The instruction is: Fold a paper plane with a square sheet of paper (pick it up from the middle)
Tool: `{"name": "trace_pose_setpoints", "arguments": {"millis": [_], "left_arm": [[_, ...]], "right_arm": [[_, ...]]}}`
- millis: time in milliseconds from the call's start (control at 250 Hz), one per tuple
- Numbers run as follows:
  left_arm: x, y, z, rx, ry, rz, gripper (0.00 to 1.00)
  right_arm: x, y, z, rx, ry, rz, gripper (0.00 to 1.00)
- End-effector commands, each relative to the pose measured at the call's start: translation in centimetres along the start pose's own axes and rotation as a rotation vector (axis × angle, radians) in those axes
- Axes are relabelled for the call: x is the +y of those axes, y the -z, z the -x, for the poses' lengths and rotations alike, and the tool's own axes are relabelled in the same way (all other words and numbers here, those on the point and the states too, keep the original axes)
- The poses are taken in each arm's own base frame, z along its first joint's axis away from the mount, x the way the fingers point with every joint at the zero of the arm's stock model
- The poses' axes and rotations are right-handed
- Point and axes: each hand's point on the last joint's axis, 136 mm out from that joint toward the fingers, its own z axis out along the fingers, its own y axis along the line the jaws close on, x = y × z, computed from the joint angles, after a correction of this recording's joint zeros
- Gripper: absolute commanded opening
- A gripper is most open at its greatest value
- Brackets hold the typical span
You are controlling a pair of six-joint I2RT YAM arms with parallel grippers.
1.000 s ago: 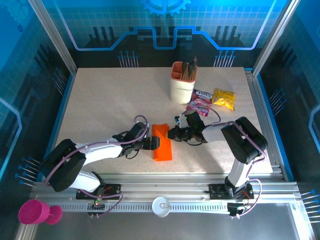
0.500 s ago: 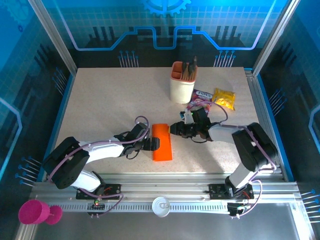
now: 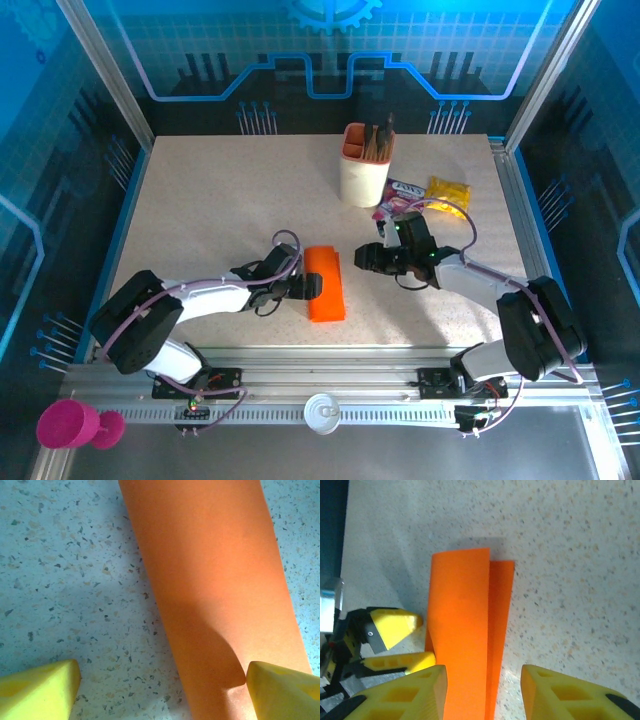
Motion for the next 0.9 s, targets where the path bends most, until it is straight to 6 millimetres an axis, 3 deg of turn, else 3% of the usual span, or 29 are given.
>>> {"name": "trace_pose_setpoints", "arguments": {"millis": [0, 467, 895], "left_arm": [[-0.8, -0.2, 0.4, 0.009, 0.002, -0.032, 0.87], [-1.6, -0.3, -0.3, 0.048, -0.047, -0.076, 0.87], [-1.5, -1.0, -1.2, 0.087, -0.075, -0.081, 0.87]], "right_arm": [[-0.5, -0.5, -1.3, 0.034, 0.009, -0.019, 0.41], [0.5, -2.7, -2.7, 0.082, 0.013, 0.017, 0.17], [0.6, -3.3, -3.0, 0.091, 0.014, 0.019, 0.15]]}}
